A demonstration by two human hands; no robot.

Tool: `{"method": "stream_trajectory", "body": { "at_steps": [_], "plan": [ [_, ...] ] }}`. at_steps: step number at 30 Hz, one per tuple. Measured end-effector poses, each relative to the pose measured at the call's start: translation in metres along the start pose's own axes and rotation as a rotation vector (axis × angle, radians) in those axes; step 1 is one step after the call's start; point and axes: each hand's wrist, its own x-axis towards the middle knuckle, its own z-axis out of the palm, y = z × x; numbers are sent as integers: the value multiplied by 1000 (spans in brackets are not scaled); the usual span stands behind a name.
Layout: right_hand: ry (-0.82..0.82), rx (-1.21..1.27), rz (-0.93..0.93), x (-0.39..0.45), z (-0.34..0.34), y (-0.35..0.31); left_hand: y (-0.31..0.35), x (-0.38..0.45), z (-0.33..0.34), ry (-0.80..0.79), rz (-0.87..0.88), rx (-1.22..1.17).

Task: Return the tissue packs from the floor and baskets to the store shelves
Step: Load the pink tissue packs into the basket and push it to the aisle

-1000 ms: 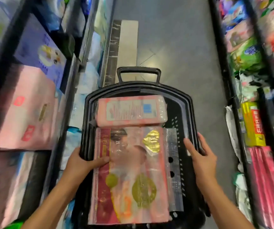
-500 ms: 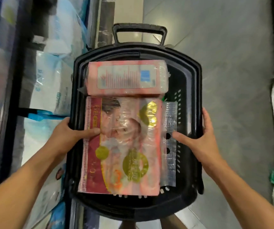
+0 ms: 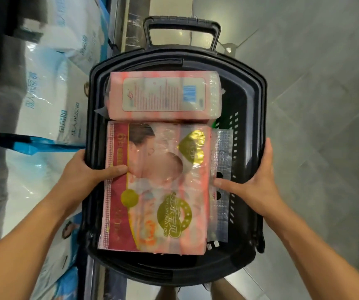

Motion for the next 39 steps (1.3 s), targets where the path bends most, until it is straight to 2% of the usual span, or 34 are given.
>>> {"method": "stream_trajectory", "body": {
  "at_steps": [3, 6, 7, 9, 12, 13, 16, 19, 22, 26, 32, 39],
  "plan": [
    [8, -69, 53, -2, 0, -5, 8, -3, 1, 4, -30, 59],
    [-8, -134, 90, 2, -3, -8, 17, -11, 3, 194, -53, 310],
    [-32, -159, 115, 3, -6, -9, 21, -16, 2, 251, 0, 441],
    [-58, -308, 143, 1, -15, -17, 32, -29, -1, 289, 223, 690],
    [87, -642, -22, -16, -42, -57, 70, -56, -5, 250, 575, 956],
    [113, -722, -98, -25, -54, -79, 91, -68, -6, 254, 648, 1005],
    [115, -978, -285, -71, -94, -148, 157, -118, -7, 226, 714, 1162],
    [127, -1090, -444, -127, -140, -209, 221, -180, -9, 254, 816, 1216],
    [187, -1087, -544, -187, -194, -268, 291, -245, -15, 260, 843, 1311],
    [367, -1115, -600, -261, -274, -327, 384, -330, -24, 344, 924, 1319],
    [645, -1072, -472, -362, -375, -364, 483, -434, -4, 344, 1207, 1317],
    [1017, -977, -182, -508, -432, -314, 528, -529, 70, 140, 1607, 1316]
  ]
}}
